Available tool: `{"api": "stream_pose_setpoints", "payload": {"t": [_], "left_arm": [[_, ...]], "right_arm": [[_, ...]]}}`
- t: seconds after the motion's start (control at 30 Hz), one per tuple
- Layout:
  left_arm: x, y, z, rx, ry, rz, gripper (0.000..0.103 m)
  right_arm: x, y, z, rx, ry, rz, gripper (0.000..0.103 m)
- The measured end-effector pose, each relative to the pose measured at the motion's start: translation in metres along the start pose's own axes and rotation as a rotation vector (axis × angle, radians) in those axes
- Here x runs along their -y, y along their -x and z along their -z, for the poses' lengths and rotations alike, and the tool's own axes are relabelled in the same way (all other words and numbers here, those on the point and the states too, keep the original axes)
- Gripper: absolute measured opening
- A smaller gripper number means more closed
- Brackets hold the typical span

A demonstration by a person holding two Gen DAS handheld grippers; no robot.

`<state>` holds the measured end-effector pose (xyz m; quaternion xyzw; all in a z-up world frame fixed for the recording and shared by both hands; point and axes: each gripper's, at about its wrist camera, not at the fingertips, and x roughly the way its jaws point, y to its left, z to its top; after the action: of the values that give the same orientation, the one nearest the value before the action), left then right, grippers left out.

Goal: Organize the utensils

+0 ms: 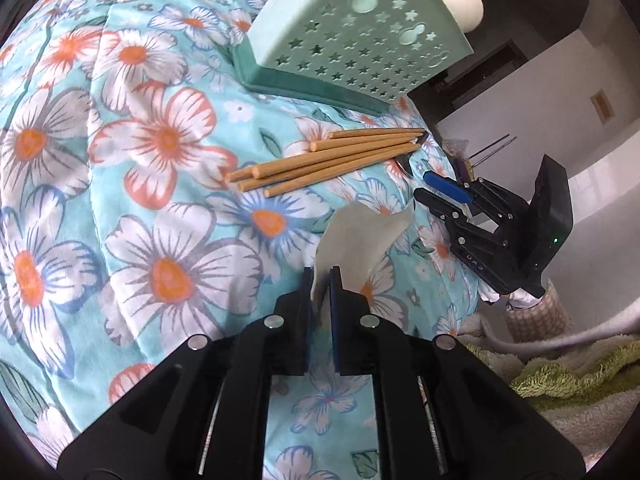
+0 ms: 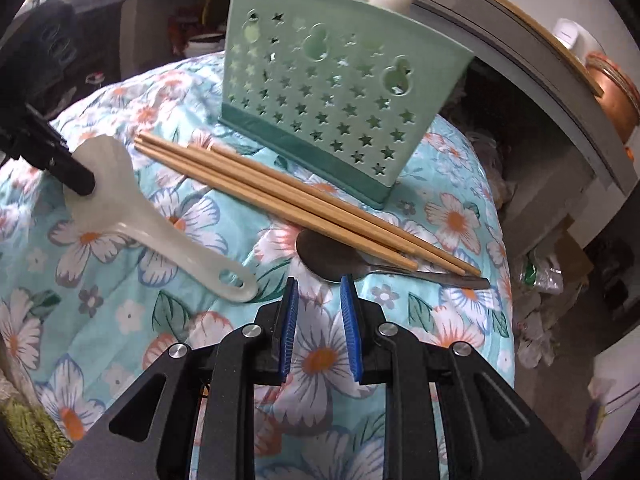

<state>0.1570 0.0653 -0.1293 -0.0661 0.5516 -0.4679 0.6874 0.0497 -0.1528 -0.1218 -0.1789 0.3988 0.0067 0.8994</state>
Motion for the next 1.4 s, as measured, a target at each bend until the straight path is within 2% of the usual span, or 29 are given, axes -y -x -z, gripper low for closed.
{"api": "stream_pose_setpoints", "payload": {"t": [0.43, 0.7, 1.1, 1.4], "left_arm": [[-0.007, -0.001, -0.006, 0.01, 0.0, -0.001, 0.008], [-0.01, 0.001, -0.006, 0.018, 0.006, -0.002, 0.01], [-0.008, 0.001, -0.004, 0.03, 0.018, -0.015, 0.01], [-0.006, 0.001, -0.003, 0.041, 0.031, -0.024, 0.01]], "right_arm": [[-0.015, -0.016, -0.014, -0.021, 0.119, 0.086, 0.021], [-0.019, -0.022, -0.019, -0.016, 0.127, 0.104, 0.012], [-0.019, 0.03, -0.012, 0.049, 0.029, 0.049, 0.009], [-0.041, 0.039, 0.021, -0.021, 0.141, 0.091, 0.013]]}}
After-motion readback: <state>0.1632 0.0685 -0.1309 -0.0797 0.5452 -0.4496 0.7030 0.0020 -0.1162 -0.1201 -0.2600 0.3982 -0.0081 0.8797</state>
